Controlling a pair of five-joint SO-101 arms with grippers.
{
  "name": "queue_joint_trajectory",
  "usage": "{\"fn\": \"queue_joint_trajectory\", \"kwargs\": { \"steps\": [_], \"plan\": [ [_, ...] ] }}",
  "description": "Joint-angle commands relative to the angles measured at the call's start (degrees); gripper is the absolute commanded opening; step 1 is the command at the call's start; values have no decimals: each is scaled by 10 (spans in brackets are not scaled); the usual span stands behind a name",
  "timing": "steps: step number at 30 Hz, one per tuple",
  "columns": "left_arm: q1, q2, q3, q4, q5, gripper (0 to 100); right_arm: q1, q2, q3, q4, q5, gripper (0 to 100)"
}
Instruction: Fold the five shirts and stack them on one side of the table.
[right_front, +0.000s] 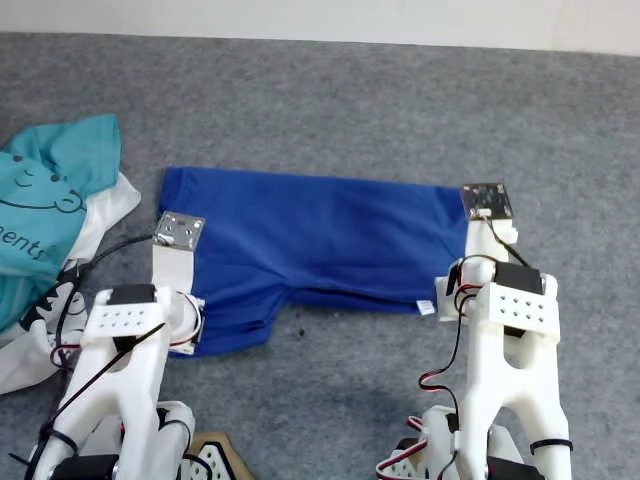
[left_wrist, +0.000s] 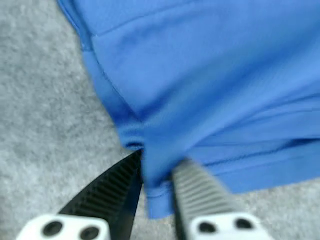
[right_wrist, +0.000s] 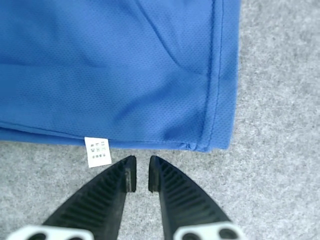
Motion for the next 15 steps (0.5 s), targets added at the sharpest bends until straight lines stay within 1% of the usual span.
{"fn": "queue_joint_trajectory", "kwargs": {
  "steps": [1,5,8,12,15],
  "plan": [
    [5,-11,7,-21,-3,16,7,-16,-1,-4,8,63],
    [7,-14,7,-21,-2,15,7,-15,-1,-5,8,63],
    [26,-14,-9,-8,6,15,7,-15,-1,-6,8,63],
    [52,-14,-81,87,69,15,7,-15,-1,-6,8,63],
    [67,-14,-153,157,96,15,7,-15,-1,-6,8,63]
  ]
}}
